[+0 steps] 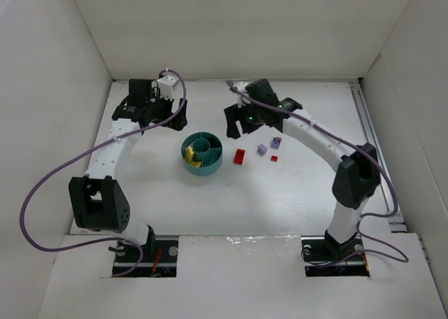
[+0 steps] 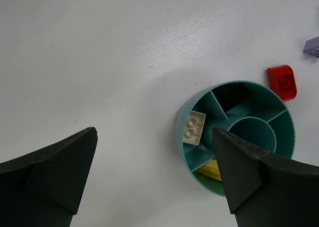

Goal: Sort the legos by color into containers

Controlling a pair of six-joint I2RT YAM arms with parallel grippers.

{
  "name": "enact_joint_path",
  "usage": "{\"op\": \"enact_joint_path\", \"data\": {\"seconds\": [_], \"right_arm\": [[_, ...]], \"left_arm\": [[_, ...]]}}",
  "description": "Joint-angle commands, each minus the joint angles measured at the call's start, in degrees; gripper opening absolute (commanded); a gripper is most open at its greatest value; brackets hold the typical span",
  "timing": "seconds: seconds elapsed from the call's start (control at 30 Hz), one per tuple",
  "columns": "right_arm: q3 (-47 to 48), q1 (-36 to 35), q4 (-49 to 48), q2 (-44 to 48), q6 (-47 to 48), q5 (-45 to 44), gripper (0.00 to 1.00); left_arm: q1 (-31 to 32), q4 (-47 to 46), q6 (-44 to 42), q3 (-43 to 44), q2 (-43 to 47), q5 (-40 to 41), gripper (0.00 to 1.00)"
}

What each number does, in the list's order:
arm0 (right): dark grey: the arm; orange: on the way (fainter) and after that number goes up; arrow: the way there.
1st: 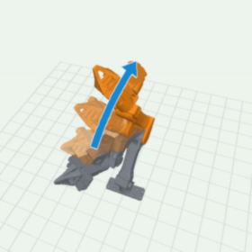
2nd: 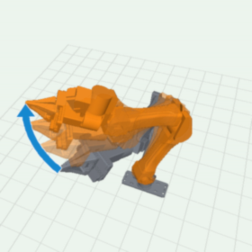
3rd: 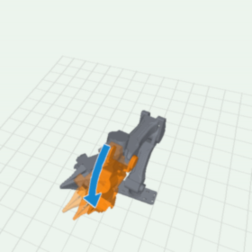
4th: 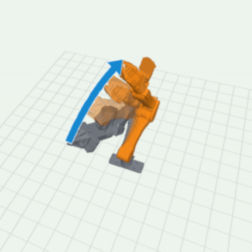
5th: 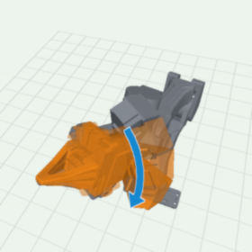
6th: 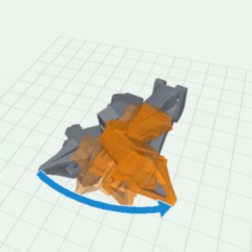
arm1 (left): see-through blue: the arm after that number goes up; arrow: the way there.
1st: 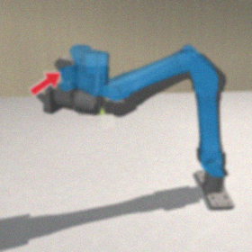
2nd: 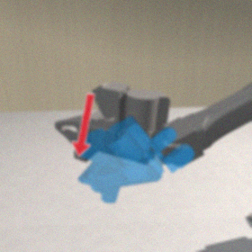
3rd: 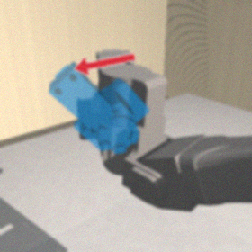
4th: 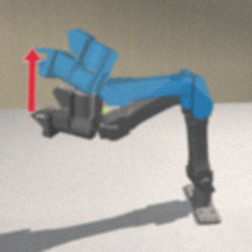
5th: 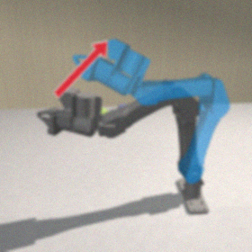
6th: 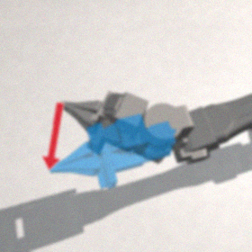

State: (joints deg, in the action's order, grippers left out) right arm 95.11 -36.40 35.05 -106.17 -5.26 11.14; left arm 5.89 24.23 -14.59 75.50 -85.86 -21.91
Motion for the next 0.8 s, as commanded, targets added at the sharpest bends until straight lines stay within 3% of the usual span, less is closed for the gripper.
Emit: {"op": "enact_joint_path", "data": {"seconds": [0.0, 0.17, 0.3, 0.77], "right_arm": [[-3.5, 6.0, -5.3, 7.7, -1.4, -0.1, 0.77], [-13.4, 8.7, -3.1, 10.3, 3.1, -0.8, 0.59], [-16.7, 8.7, -4.3, 8.9, 4.1, -2.3, 0.60], [-15.0, 9.2, -7.4, -0.6, 5.3, -7.5, 0.66]], "left_arm": [[-0.4, -2.8, -0.8, 1.9, 3.5, -2.5, 0.99], [-0.4, -2.8, 0.4, 2.5, 1.6, -2.5, 0.99], [-0.4, -3.3, 1.0, 3.1, 1.0, -1.4, 0.99], [-0.4, -2.8, 2.8, 2.5, 1.5, 1.0, 0.99]]}}
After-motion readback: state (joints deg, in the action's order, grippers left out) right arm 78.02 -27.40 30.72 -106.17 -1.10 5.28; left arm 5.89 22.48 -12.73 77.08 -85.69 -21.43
